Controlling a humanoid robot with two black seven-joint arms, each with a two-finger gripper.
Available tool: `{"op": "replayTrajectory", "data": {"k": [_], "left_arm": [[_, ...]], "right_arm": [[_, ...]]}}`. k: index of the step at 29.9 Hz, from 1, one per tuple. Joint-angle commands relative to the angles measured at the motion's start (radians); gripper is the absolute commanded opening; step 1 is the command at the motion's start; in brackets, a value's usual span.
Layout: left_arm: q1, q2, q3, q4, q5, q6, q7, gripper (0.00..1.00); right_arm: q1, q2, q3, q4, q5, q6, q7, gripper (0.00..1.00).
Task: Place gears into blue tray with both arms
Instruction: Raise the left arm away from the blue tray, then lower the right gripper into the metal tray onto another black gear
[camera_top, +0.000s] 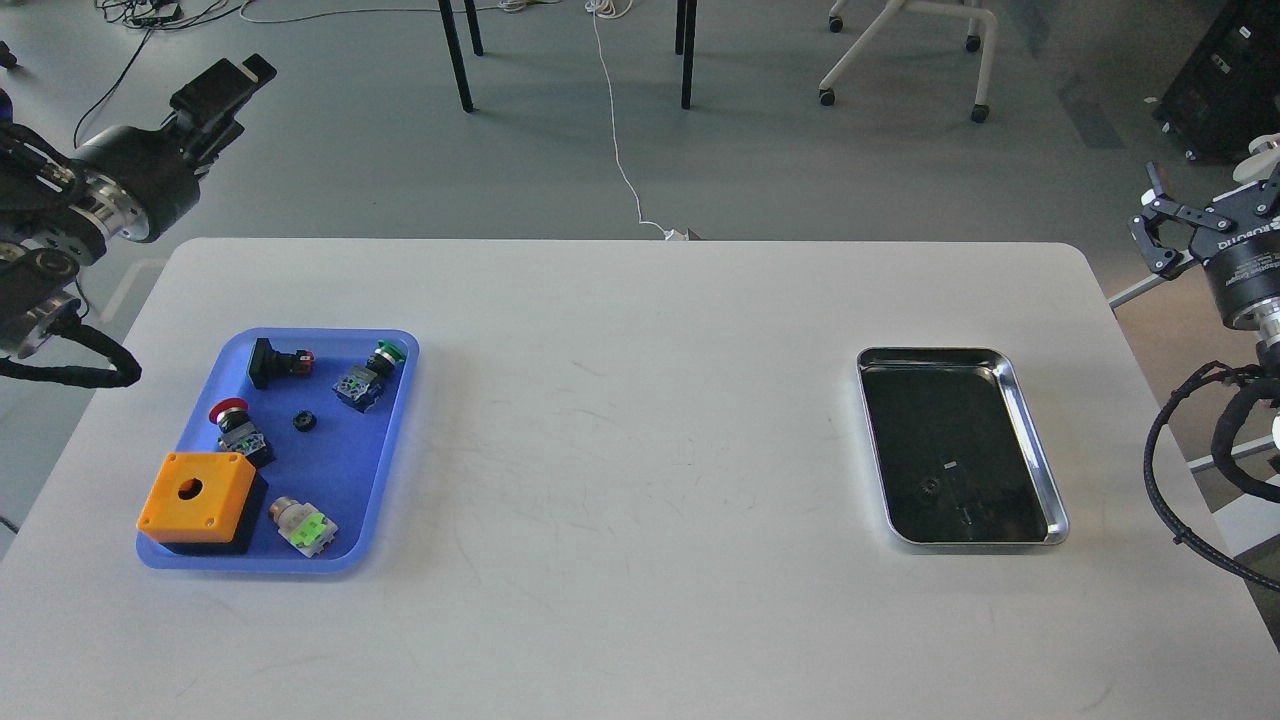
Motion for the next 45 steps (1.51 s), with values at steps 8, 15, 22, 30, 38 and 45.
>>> {"op": "replayTrajectory", "data": {"k": [8, 15, 22, 30, 38, 45], "left_arm": [[-0.005, -0.134, -0.281, 0.002, -0.449, -0.127, 0.178, 0.98], [-0.001, -0.272, -0.417, 0.125, -0.507, -0.132, 0.289, 0.98], [0.061, -0.317, -0.488, 0.15, -0.683, -0.153, 0.285, 0.98], [0.097, -0.322, -0.512, 0.151, -0.73, -0.212, 0.285, 0.98], [0.107, -0.309, -0.514, 0.137, -0.725, -0.27, 0.279, 0.98], [0.119, -0.308, -0.512, 0.139, -0.727, -0.31, 0.279, 0.98]], "right_arm": [[0.177, -0.149, -0.024, -0.031, -0.25, 0.0, 0.0, 0.99], [0.418, -0.141, -0.288, -0.011, -0.536, 0.0, -0.021, 0.99], [0.65, -0.108, -0.561, 0.073, -0.692, 0.0, -0.044, 0.99], [0.895, 0.055, -0.956, 0.191, -0.916, 0.0, -0.044, 0.99], [1.033, 0.099, -1.242, 0.331, -1.2, 0.0, -0.035, 0.98], [1.006, 0.099, -1.374, 0.347, -1.337, 0.0, -0.03, 0.95]]}}
